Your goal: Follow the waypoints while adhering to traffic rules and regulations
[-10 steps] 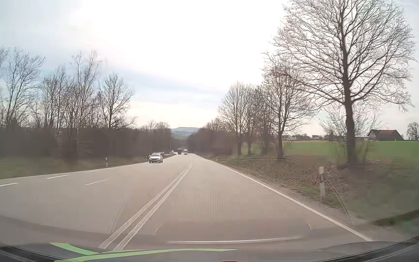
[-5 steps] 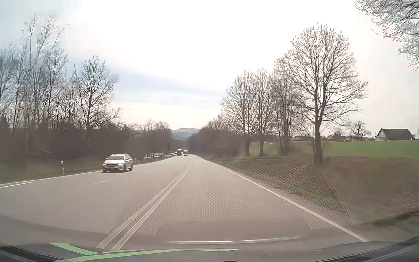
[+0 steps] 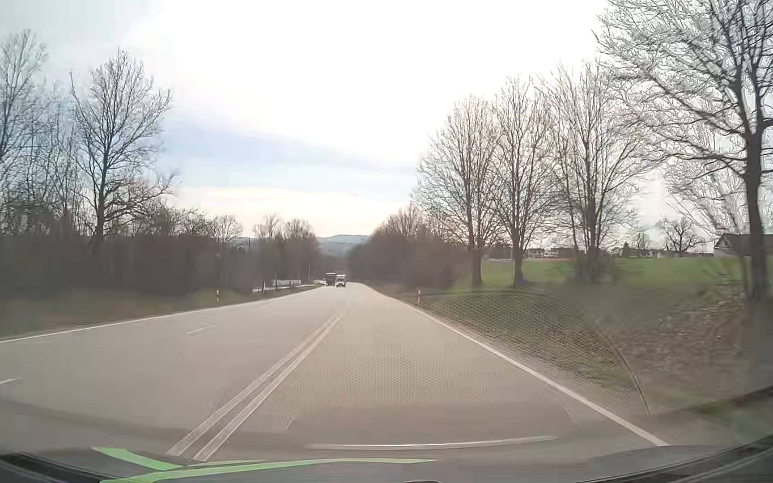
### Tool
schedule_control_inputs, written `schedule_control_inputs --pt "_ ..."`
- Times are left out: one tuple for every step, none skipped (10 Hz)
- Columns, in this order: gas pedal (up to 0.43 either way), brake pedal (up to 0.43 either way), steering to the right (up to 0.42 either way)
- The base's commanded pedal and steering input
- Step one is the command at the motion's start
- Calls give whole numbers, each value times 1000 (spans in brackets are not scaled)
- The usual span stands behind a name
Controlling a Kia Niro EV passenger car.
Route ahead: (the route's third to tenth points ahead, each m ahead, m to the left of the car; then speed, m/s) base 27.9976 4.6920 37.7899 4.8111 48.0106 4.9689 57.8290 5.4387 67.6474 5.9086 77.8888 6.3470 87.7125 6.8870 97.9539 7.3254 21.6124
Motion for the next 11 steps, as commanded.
schedule_control_inputs --pt "0 67 -1" --pt "0 73 -1" --pt "0 79 -2" --pt "0 79 -2" --pt "0 79 -1" --pt "0 79 -2" --pt "0 79 -2" --pt "0 79 -2" --pt "0 79 -2" --pt "0 79 -2" --pt "0 79 -2"
